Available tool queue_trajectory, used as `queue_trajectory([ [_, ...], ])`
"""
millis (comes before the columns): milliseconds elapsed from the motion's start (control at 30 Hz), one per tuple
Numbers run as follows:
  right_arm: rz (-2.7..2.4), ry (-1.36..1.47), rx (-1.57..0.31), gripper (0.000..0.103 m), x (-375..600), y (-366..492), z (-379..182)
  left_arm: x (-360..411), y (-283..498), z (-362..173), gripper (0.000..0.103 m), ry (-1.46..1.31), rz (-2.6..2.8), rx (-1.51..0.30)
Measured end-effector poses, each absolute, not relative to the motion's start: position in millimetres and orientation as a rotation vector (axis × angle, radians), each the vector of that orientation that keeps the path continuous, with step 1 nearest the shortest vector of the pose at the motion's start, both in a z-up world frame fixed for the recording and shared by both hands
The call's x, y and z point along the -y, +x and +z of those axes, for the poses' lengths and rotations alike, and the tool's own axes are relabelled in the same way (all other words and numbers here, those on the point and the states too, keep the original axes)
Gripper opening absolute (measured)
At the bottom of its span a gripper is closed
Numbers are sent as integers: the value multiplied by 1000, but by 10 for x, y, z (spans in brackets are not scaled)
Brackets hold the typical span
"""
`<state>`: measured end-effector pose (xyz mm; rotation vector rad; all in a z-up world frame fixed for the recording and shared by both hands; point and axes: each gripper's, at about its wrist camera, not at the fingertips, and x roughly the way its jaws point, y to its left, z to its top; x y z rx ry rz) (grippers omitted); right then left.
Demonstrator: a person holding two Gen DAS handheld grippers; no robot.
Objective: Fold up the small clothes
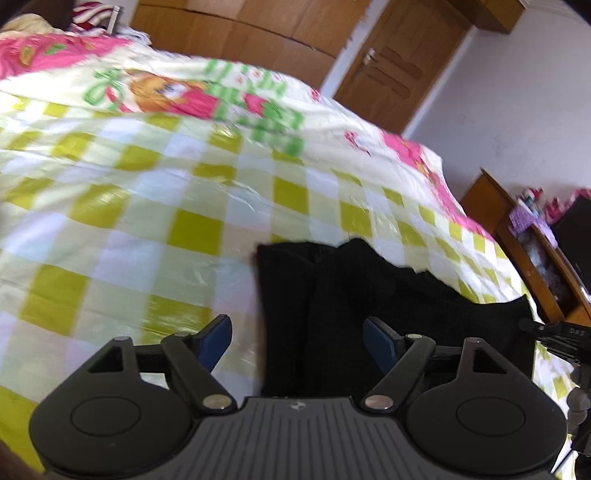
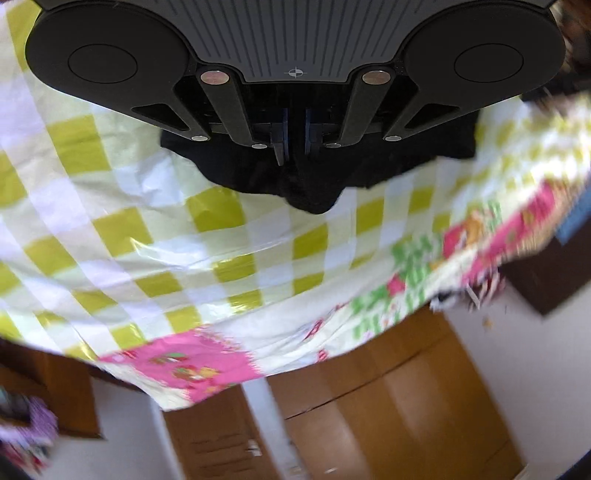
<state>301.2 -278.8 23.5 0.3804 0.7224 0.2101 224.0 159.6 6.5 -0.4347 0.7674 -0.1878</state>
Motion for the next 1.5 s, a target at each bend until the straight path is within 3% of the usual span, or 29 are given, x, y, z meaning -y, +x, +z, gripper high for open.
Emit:
queue_trajectory([
  [133,189,339,-783,6,2681,3070,-2,-1293,2460,-95,88,-366,-218,-815],
  [200,161,381,-781,7,2748,3119,-56,-1216,2559,-190,71,-327,-180,-867],
  [233,156,396,-789,7,2777,3145,-82,-1196,2573,-223,57,-308,-164,-884],
  [367,157,384,-813,8,2768,3136,-141,-1177,2410,-158,36,-273,-151,-854],
  [533,174,396,-829,14,2718,3120,-211,-1185,2360,-159,35,-261,-160,-859],
  [600,193,367,-823,15,2661,3109,-196,-1200,2416,-158,44,-286,-167,-862],
  [667,200,338,-830,24,2617,3140,-200,-1213,2513,-193,60,-321,-176,-863],
  [733,206,334,-844,25,2597,3197,-245,-1206,2616,-244,63,-324,-162,-866],
  [1000,225,324,-860,26,2604,3201,-267,-1090,2674,-242,65,-217,-198,-879],
  [1233,229,288,-827,40,2536,3172,-290,-1031,2744,-232,75,-224,-200,-855],
  [1300,236,276,-818,40,2477,3253,-295,-1002,2765,-243,74,-205,-205,-861],
  [1333,222,274,-817,38,2463,3289,-304,-985,2770,-263,64,-185,-199,-869],
  [1433,203,301,-834,12,2504,3339,-310,-995,2721,-247,44,-186,-200,-861],
  [1500,222,344,-811,10,2558,3310,-220,-1031,2677,-164,34,-207,-191,-832],
])
